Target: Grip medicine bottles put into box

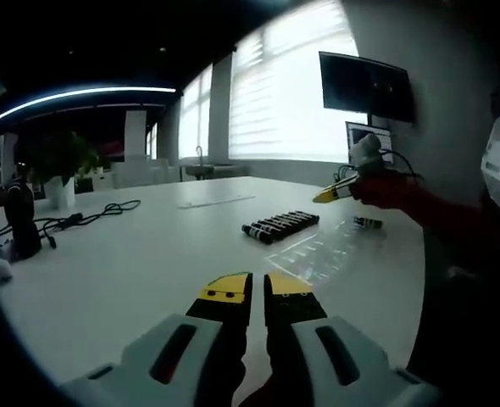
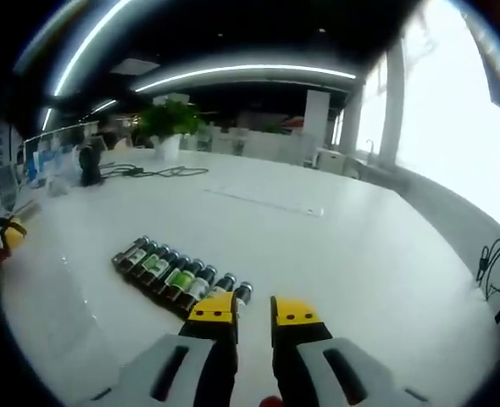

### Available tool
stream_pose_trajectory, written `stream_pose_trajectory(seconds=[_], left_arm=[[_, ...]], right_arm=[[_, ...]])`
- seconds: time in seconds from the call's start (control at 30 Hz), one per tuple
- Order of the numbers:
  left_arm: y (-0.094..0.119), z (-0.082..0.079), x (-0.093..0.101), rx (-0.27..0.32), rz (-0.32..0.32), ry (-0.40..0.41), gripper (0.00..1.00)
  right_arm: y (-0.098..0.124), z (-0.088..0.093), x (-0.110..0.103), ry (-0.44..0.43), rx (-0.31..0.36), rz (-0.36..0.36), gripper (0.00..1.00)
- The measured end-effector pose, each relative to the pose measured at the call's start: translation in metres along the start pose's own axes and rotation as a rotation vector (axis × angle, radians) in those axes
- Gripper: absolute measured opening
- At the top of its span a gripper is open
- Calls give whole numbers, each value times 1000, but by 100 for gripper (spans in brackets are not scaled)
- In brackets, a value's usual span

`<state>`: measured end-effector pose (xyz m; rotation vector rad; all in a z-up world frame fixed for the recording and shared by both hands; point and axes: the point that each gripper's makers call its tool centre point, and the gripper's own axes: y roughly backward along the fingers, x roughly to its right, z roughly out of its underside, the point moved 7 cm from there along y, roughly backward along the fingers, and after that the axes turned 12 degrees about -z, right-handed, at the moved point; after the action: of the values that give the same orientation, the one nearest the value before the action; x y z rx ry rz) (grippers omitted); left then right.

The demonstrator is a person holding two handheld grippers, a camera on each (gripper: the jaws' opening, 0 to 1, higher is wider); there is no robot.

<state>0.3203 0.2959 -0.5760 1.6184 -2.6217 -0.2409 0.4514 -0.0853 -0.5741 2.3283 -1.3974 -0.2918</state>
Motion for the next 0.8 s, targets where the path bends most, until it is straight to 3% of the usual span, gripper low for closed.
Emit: stream_pose_trajectory(seconds=[0.4, 0.8], left_arm=[[2, -2, -2, 0, -8, -6, 0], [3, -2, -3, 0, -9, -6, 0]], right_arm=[[-22, 5, -2, -7, -83, -22, 12], [-35, 9, -1, -39, -123, -32, 12]])
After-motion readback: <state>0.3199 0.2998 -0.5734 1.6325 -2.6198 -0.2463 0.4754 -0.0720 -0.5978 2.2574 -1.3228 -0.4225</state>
